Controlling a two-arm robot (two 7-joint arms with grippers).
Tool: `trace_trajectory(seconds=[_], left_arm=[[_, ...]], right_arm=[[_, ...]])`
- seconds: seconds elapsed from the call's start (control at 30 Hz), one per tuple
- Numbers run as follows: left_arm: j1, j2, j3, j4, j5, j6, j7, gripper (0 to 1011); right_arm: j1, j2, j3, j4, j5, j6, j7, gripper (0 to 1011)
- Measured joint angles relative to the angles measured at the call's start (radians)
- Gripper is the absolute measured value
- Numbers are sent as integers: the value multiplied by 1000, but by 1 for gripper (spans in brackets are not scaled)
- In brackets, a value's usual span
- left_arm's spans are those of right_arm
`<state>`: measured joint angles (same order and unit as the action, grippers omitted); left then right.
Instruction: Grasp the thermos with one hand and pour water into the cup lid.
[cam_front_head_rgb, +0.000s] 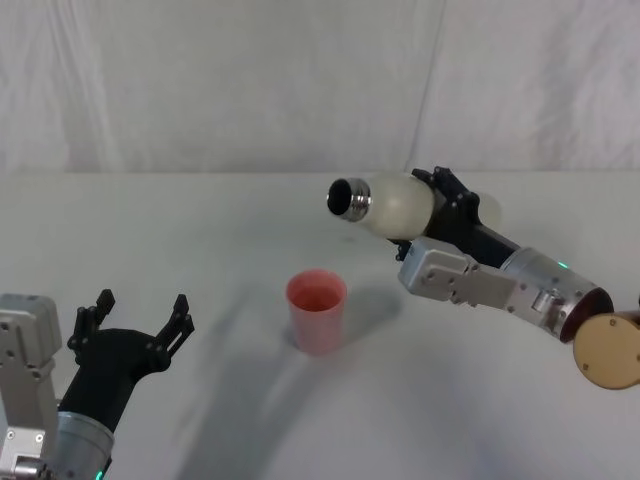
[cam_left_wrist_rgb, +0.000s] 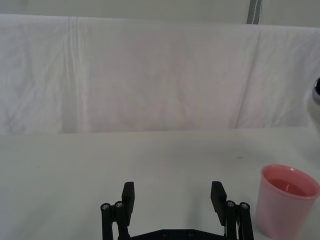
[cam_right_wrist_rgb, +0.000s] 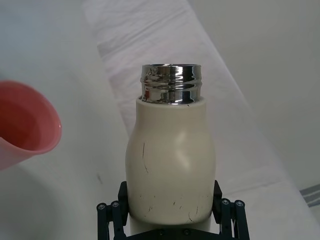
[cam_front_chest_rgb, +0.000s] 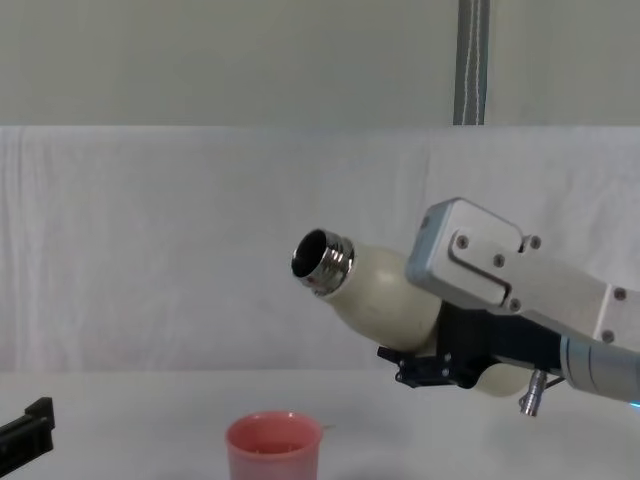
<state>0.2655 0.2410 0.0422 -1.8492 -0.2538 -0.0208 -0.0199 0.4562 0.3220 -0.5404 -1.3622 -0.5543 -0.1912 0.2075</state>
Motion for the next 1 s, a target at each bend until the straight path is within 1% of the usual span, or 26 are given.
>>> trace_trajectory(seconds=[0.17,0.27,0.3,0.4,0.6,0.7,0.83,1.0], left_arm=[[0,0,0,0,0,0,0,1001],[0,0,0,0,0,0,0,1001],[0,0,0,0,0,0,0,1001],[0,0,0,0,0,0,0,1001],[0,0,0,0,0,0,0,1001],[0,0,0,0,0,0,0,1001],[0,0,0,0,0,0,0,1001],[0,0,0,0,0,0,0,1001]], right_arm=[[23,-1,-24,21,-31,3,0,958],[39,-2,-44,40,-63,8,-13,958],[39,-2,-44,40,-63,8,-13,958],[50,-3,-62,54,-95,11,-32,958],[63,-5,-84,75,-135,19,-56,958],[69,-5,-94,81,-150,24,-61,958],[82,-5,-117,87,-187,38,-64,958],[89,-7,-127,94,-203,44,-70,958]])
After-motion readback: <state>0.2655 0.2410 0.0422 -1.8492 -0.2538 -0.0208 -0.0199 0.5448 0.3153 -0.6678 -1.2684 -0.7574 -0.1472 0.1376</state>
